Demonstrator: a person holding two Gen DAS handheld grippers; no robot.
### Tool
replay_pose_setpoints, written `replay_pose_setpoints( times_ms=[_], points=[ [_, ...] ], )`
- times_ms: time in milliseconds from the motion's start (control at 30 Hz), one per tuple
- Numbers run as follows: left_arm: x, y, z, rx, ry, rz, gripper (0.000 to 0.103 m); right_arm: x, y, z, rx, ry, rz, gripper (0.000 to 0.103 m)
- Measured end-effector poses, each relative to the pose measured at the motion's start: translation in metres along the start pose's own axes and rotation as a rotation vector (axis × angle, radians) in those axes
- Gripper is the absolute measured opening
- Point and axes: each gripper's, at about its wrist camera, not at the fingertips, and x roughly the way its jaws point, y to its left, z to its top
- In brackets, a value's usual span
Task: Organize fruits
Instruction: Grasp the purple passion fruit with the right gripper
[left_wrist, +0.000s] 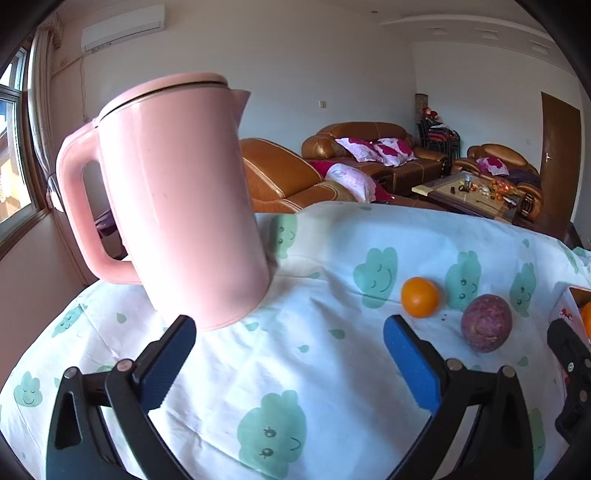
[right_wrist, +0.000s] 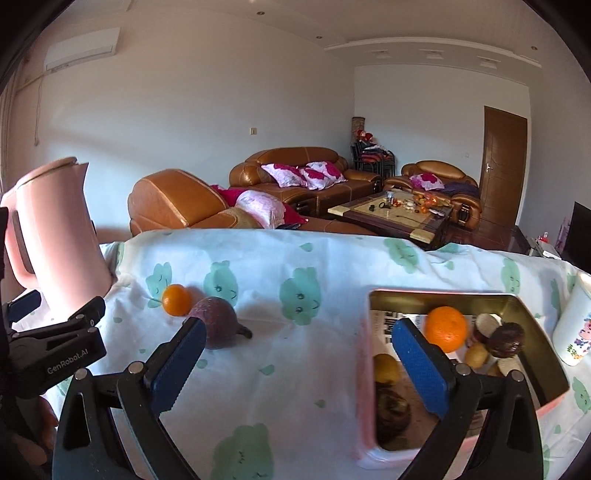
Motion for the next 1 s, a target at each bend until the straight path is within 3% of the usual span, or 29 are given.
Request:
replay_pose_setpoints(
  times_ms=[167,333,400,433,533,600,733,1000],
  points=[
    [0.010,0.009,0.000,-0.009,0.020,0.046,0.103,0.043,0.024,0.015,-0.023,0.117,0.098,0.101],
    [0.018,0.014,0.003,-0.039,0.045,0.038,0.103,0.086,0.038,0.013,-0.048,0.280,0.145,0.098],
    [0.019,0.012,0.003,-0.039,0.041,0.032,0.103,0.093,0.036,0.011,-0.033,0.321,0.182,0.068],
    [0.019,0.010,0.003,-0.036,0.042,0.029,0.103,0.096,0.036,0.009,-0.039,0.339,0.195,0.063],
    [0.022,0.006,0.002,-0.020,0.055,0.017,0.103,0.090,0.034,0.008,-0.045,0.328,0.198,0.060],
    [0.023,0.002,0.002,-0.009,0.054,-0.001,0.103,0.078,0.030,0.008,-0.032,0.275,0.206,0.051],
    [0.019,-0.009,0.006,-0.015,0.035,-0.076,0.103,0.043,0.014,0.010,0.042,0.096,0.149,0.051],
    [0.043,-0.068,0.032,0.055,0.087,-0.196,0.101,0.025,-0.015,0.008,0.176,-0.003,0.102,0.051]
  ],
)
